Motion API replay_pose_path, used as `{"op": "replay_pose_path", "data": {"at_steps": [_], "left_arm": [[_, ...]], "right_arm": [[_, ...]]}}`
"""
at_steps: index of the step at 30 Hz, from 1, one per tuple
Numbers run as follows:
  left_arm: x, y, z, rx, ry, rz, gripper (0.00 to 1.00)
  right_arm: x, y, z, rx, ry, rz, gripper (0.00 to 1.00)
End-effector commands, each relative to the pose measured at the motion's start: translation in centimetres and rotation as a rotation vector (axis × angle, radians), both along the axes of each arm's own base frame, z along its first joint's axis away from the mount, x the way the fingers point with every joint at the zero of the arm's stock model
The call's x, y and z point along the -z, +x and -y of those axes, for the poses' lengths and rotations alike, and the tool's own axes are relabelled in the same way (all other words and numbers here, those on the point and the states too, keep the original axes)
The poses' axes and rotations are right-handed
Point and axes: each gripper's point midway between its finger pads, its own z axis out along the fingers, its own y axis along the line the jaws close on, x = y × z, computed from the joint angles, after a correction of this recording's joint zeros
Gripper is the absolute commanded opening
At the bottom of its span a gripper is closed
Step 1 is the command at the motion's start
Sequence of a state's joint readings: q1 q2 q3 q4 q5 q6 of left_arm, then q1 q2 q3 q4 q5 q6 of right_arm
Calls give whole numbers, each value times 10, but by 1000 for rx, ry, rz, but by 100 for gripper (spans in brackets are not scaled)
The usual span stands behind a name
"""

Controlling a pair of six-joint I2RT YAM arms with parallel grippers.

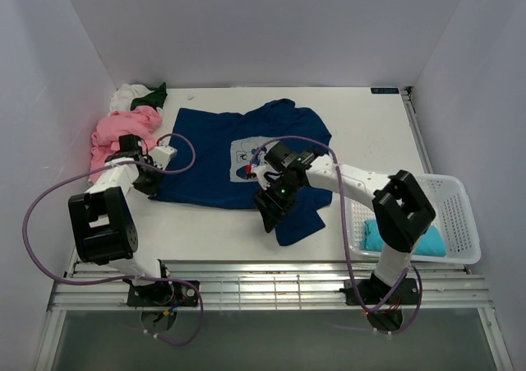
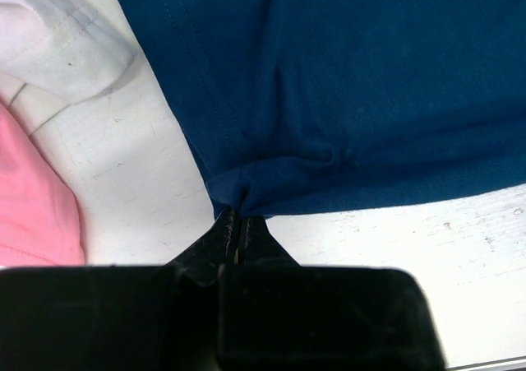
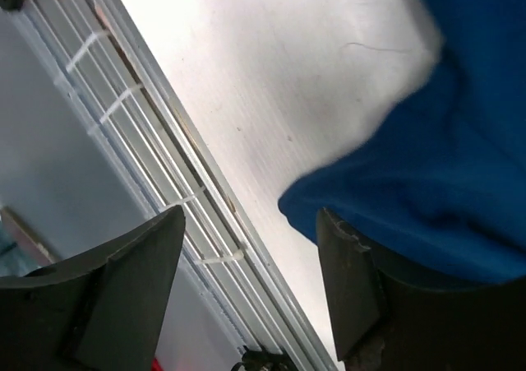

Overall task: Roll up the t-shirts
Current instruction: Flatten out the T-shirt at the center of the board.

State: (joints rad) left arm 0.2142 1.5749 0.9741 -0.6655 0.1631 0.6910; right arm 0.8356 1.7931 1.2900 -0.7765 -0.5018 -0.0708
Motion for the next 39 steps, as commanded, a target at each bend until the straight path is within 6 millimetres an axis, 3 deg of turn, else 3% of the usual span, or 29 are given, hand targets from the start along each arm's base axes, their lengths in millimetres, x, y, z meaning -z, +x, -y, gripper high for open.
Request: {"op": "replay_pose_path", "data": {"at_steps": [1, 3, 4, 5, 6, 9, 12, 15, 23, 25, 30, 39], "left_arm": [[-14, 14, -7, 7, 28, 51, 0], [-14, 14, -7, 5, 26, 49, 0], [-15, 14, -6, 3, 22, 51, 0], [-15, 14, -6, -1, 19, 54, 0], [-15, 13, -5, -8, 16, 52, 0], [-15, 10, -4, -9, 14, 54, 0], [-14, 6, -5, -9, 23, 46, 0], [-12, 0, -5, -7, 29, 39, 0], [-2, -17, -4, 0, 37, 3, 0], [-1, -19, -4, -3, 38, -1, 0], [1, -31, -5, 11, 54, -19, 0], [-2, -60, 0, 59, 55, -82, 0]], "right_arm": [[-35, 32, 11, 153, 32, 133, 70], [-28, 48, 40, 321, -65, 157, 65], [-20, 49, 54, 378, -123, 157, 53], [-7, 47, 74, 456, -203, 135, 48], [-1, 49, 92, 503, -280, 163, 46], [9, 59, 122, 601, -404, 221, 46], [16, 69, 137, 653, -465, 245, 47], [36, 63, 146, 646, -515, 203, 47], [69, 41, 147, 590, -532, 100, 51], [73, 36, 151, 586, -544, 91, 43], [66, 18, 153, 567, -516, 53, 10], [41, -26, 159, 531, -541, -65, 8]]}}
